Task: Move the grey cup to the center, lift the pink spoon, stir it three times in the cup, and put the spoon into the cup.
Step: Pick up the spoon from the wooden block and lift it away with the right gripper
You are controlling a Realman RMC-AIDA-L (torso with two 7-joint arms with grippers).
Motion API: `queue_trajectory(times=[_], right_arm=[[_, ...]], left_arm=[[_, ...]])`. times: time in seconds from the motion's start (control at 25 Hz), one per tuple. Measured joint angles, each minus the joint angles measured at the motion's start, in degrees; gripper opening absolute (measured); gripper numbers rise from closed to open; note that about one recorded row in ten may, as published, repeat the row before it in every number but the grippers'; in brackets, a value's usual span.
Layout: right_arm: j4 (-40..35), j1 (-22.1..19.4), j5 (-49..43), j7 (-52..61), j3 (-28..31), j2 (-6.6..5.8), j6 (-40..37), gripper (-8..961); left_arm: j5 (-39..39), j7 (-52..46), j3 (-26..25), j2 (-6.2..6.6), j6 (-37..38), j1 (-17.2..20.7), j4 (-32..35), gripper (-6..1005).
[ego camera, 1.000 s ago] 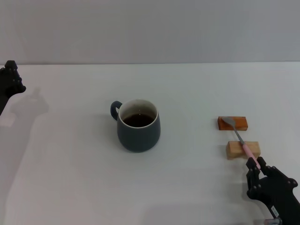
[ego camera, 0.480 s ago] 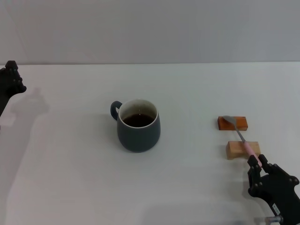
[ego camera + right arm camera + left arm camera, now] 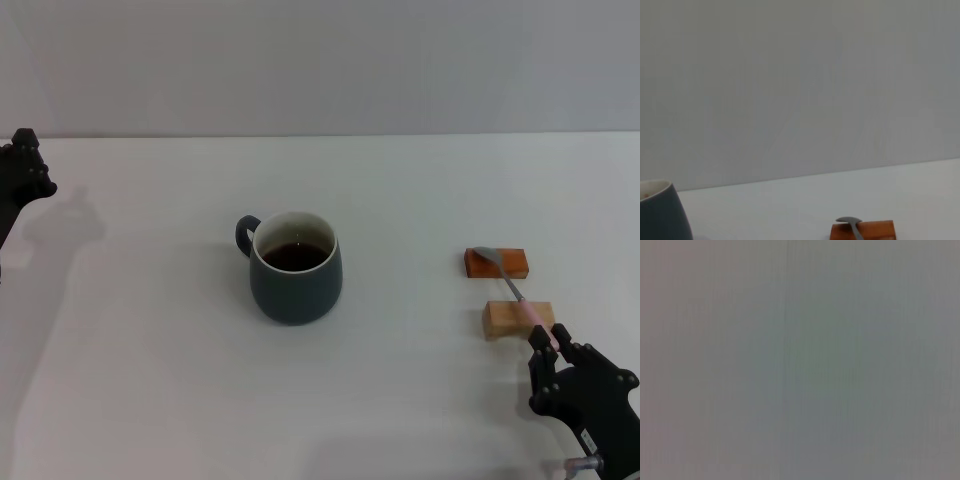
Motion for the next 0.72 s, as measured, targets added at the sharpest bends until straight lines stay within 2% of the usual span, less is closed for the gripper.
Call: queue_trajectory(times=[0.72], right_arm=[[0.3, 0.5, 0.0, -1.0, 0.6, 0.0, 0.6, 154]], left_arm=[[0.0, 0.2, -0.1, 0.0, -0.1, -0.3, 0.1, 1]])
